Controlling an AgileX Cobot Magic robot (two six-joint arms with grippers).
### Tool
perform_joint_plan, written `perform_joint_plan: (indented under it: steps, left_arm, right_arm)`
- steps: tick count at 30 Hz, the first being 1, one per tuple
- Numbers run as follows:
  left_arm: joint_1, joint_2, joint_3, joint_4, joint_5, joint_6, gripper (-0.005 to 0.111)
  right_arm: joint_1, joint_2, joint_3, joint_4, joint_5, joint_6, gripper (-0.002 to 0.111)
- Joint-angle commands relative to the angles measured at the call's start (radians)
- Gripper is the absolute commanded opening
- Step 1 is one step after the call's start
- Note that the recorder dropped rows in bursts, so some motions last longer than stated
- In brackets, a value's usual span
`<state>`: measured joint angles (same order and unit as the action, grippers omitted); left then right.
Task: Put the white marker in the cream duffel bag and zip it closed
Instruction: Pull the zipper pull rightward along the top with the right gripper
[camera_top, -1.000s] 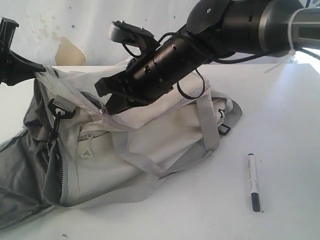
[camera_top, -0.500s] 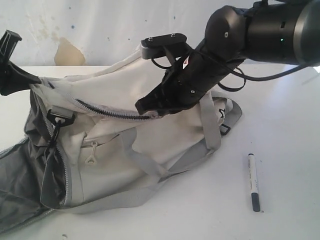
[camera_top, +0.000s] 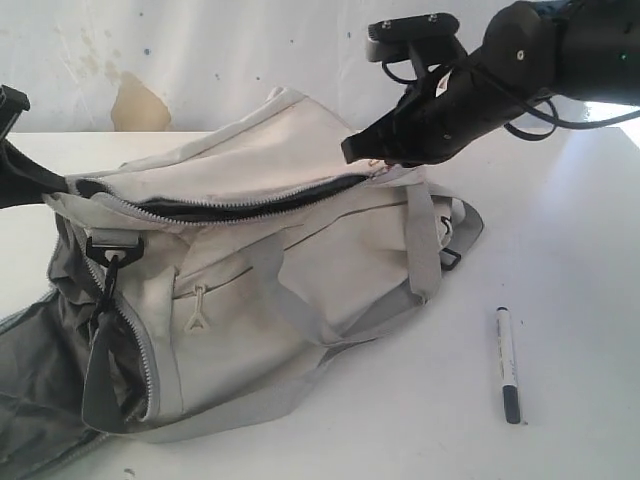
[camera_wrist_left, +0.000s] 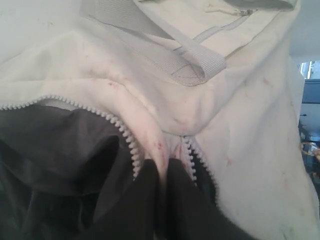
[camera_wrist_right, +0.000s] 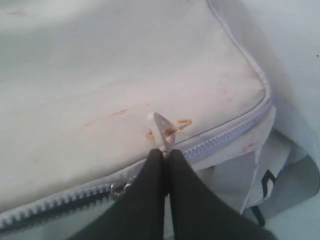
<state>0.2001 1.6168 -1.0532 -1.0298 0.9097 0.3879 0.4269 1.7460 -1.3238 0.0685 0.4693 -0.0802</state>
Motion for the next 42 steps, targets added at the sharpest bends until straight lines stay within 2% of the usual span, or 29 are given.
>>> perform_joint_plan:
  steps: [1,6,13,22,30,36,42]
  left_arm:
    - [0.010,-0.010,-0.002,0.024,0.000,0.005,0.000]
    - [0.010,-0.010,-0.002,0.052,0.005,0.005,0.000]
    - [0.010,-0.010,-0.002,0.059,0.026,0.005,0.000]
    - [0.010,-0.010,-0.002,0.141,0.052,0.005,0.000]
    - [0.010,-0.010,-0.002,0.148,0.068,0.009,0.000]
    - [0.010,-0.010,-0.002,0.184,0.069,0.011,0.000]
    - [0.010,-0.010,-0.002,0.201,0.069,0.013,0.000]
  right_arm:
    - [-0.062,-0.009,0.002,-0.048,-0.029,0.002,0.000]
    - [-0.109,-0.007,0.002,-0.050,-0.085,0.000,0.000]
    - [-0.121,0.067,0.002,-0.068,-0.115,-0.004,0.000]
    - [-0.162,0.171,0.002,-0.068,-0.294,-0.002,0.000]
    - [-0.180,0.213,0.002,-0.068,-0.367,0.008,0.000]
    - [-0.202,0.213,0.002,-0.062,-0.487,0.022,0.000]
    - [-0.216,0.219,0.000,-0.060,-0.448,0.133,0.000]
